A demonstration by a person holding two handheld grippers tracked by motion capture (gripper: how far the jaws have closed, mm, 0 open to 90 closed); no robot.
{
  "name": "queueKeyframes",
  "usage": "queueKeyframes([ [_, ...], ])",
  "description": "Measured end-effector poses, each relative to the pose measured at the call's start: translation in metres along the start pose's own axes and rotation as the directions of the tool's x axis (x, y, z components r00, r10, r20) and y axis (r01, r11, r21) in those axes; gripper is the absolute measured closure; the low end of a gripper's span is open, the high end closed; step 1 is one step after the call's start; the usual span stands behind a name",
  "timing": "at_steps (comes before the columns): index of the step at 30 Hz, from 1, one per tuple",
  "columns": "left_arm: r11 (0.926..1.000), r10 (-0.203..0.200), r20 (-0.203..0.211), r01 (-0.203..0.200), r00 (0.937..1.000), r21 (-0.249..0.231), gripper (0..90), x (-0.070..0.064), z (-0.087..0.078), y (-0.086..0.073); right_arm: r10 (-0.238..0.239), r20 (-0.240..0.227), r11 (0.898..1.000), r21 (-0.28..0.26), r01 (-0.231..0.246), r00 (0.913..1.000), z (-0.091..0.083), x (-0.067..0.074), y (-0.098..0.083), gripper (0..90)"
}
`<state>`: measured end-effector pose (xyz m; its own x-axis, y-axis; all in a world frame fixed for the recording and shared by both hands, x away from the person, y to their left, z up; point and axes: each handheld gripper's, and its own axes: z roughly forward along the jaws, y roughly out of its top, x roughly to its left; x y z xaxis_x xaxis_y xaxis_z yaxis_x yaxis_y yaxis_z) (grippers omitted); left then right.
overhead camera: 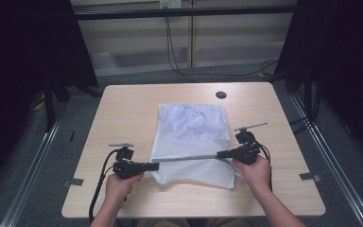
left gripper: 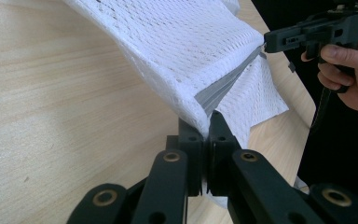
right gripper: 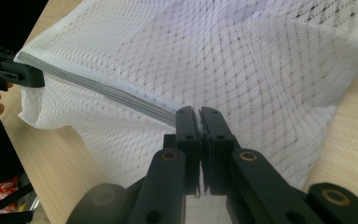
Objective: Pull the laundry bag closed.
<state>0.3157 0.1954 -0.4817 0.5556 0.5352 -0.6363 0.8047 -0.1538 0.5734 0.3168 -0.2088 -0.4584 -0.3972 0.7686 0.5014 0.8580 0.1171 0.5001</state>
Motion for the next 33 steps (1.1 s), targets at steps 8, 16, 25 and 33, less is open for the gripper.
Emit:
queueKeyframes([
  [8,1.0000,-0.007,-0.008,0.007,0.9999,-0.006,87.6,0.000,-0.002,0.000,0.004,0.010,1.000,-0.002,-0.004,0.9999,-0.003,-0.003,-0.001,86.7],
  [16,1.0000,-0.006,0.000,0.006,1.0000,0.001,87.6,0.000,-0.001,0.000,0.003,0.012,1.000,-0.017,-0.003,0.9999,-0.010,-0.006,-0.004,86.7],
  [25,1.0000,-0.004,-0.004,0.004,1.0000,-0.001,87.6,0.000,-0.002,0.000,0.015,0.021,0.999,-0.028,-0.014,0.9997,-0.015,-0.013,-0.007,86.7],
  [33,1.0000,-0.002,-0.010,0.002,0.9999,-0.002,87.6,0.000,-0.003,0.000,0.011,0.025,1.000,-0.026,-0.010,0.9996,-0.017,-0.015,-0.009,86.7],
])
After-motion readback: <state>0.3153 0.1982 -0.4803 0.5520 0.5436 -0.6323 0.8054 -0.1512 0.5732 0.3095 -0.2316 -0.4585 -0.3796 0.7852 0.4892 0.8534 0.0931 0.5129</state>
